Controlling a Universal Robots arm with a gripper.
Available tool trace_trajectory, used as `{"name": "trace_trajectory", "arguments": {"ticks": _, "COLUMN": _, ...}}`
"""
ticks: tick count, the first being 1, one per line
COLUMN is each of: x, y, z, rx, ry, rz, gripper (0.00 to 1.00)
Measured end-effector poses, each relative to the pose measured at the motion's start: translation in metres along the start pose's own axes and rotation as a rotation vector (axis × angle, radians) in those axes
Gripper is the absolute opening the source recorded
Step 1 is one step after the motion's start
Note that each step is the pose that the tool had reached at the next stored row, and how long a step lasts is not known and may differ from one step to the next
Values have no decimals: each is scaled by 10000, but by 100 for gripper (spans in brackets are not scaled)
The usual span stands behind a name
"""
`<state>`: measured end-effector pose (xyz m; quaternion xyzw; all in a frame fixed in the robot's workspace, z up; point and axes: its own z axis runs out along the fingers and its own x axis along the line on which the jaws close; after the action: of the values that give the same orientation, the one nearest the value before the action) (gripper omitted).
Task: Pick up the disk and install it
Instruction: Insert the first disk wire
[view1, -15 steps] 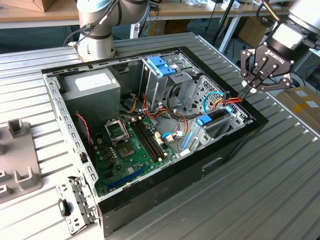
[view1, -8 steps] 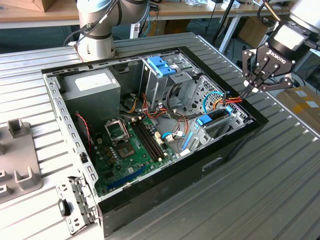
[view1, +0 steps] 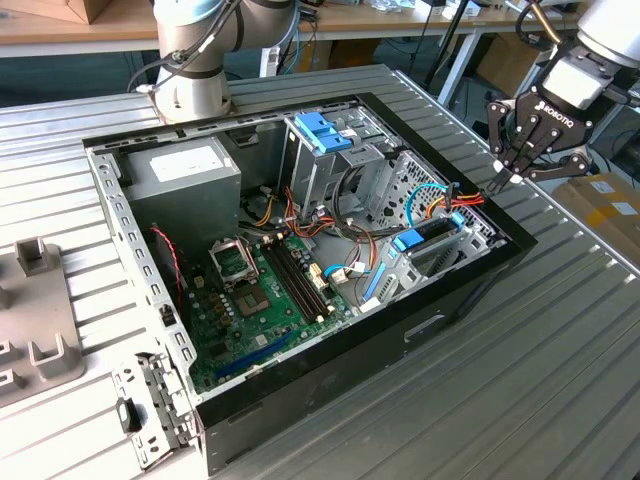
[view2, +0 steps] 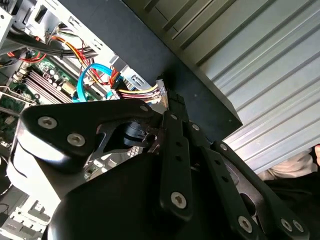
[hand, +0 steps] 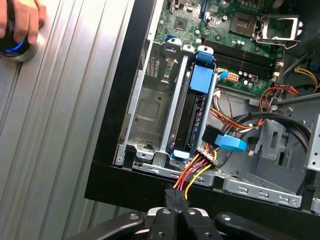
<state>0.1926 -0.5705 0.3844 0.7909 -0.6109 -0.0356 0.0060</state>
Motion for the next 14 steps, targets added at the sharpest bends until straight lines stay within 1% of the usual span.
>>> {"name": "trace_trajectory", "arguments": {"ticks": 4, "x": 0, "y": 0, "z": 0, "rx": 5, "ry": 1, "rz": 0, "gripper": 11}}
{"name": "trace_trajectory", "arguments": {"ticks": 5, "x": 0, "y": 0, "z": 0, "rx": 6, "ry": 1, "rz": 0, "gripper": 17}}
{"name": "trace_trajectory", "arguments": {"ticks": 6, "x": 0, "y": 0, "z": 0, "rx": 9, "ry": 2, "rz": 0, "gripper": 29}}
{"name": "trace_trajectory", "arguments": {"ticks": 7, "x": 0, "y": 0, "z": 0, "rx": 10, "ry": 2, "rz": 0, "gripper": 36}}
{"name": "trace_trajectory", "arguments": {"ticks": 8, "x": 0, "y": 0, "z": 0, "rx": 12, "ry": 3, "rz": 0, "gripper": 36}}
{"name": "trace_trajectory", "arguments": {"ticks": 9, "x": 0, "y": 0, "z": 0, "rx": 14, "ry": 4, "rz": 0, "gripper": 42}}
{"name": "trace_trajectory", "arguments": {"ticks": 12, "x": 0, "y": 0, "z": 1, "rx": 15, "ry": 7, "rz": -63, "gripper": 42}}
{"name": "trace_trajectory", "arguments": {"ticks": 14, "x": 0, "y": 1, "z": 4, "rx": 0, "ry": 22, "rz": -373, "gripper": 42}}
